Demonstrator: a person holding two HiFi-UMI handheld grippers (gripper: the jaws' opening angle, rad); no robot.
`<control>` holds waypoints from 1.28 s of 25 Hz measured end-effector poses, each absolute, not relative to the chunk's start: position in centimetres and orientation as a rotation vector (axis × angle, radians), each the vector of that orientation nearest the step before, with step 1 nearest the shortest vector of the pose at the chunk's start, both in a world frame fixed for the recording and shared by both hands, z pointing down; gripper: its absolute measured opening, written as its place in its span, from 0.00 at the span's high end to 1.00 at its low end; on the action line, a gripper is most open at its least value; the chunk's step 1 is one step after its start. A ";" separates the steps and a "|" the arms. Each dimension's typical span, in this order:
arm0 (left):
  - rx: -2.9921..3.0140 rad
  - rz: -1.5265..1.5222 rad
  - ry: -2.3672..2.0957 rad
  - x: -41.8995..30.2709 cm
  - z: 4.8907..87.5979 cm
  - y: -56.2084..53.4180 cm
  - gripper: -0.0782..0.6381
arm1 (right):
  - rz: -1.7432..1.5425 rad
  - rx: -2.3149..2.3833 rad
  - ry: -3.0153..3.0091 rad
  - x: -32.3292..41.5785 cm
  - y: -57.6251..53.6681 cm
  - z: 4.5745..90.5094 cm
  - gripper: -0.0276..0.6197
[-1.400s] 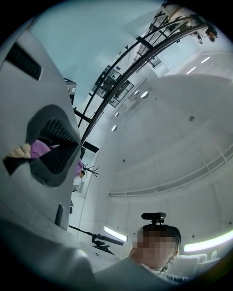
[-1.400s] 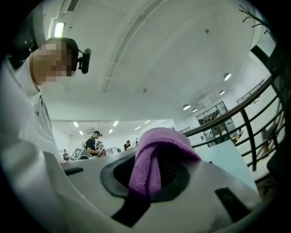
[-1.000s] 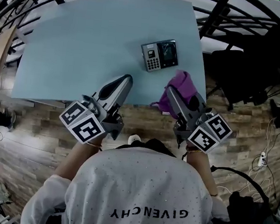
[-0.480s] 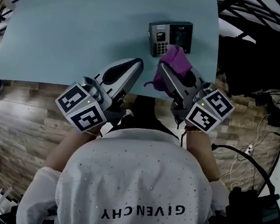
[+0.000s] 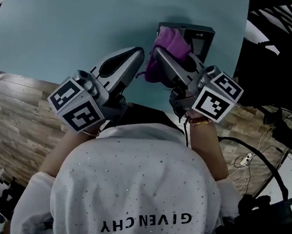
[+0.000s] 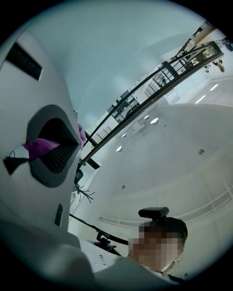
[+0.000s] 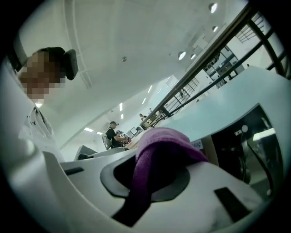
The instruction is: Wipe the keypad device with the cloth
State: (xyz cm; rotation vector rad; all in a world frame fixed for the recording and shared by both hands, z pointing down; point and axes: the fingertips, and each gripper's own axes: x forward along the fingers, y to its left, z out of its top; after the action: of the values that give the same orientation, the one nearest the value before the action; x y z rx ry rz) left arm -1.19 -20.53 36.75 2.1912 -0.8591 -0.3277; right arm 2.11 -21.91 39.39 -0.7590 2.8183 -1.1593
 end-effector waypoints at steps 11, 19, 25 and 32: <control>2.196 -0.249 -0.860 -1.4 38.4 -20.8 0.89 | -1.210 -0.825 2.694 4.3 -24.6 40.3 0.88; 2.166 -0.201 -0.856 -3.3 37.7 -19.6 0.89 | -1.169 -0.945 2.621 5.9 -25.5 38.7 0.88; 2.163 -0.172 -0.852 -3.0 38.0 -19.5 0.89 | -1.124 -1.043 2.614 8.3 -25.4 38.6 0.88; 2.146 -0.155 -0.836 -3.0 38.5 -19.5 0.89 | -1.082 -1.097 2.590 10.1 -26.1 38.0 0.88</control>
State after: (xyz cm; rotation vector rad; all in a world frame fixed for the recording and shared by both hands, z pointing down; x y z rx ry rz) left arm -3.01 -19.51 38.48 2.1458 -0.8360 -0.1547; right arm 10.15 -26.06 38.03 -1.0971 2.5899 -1.0822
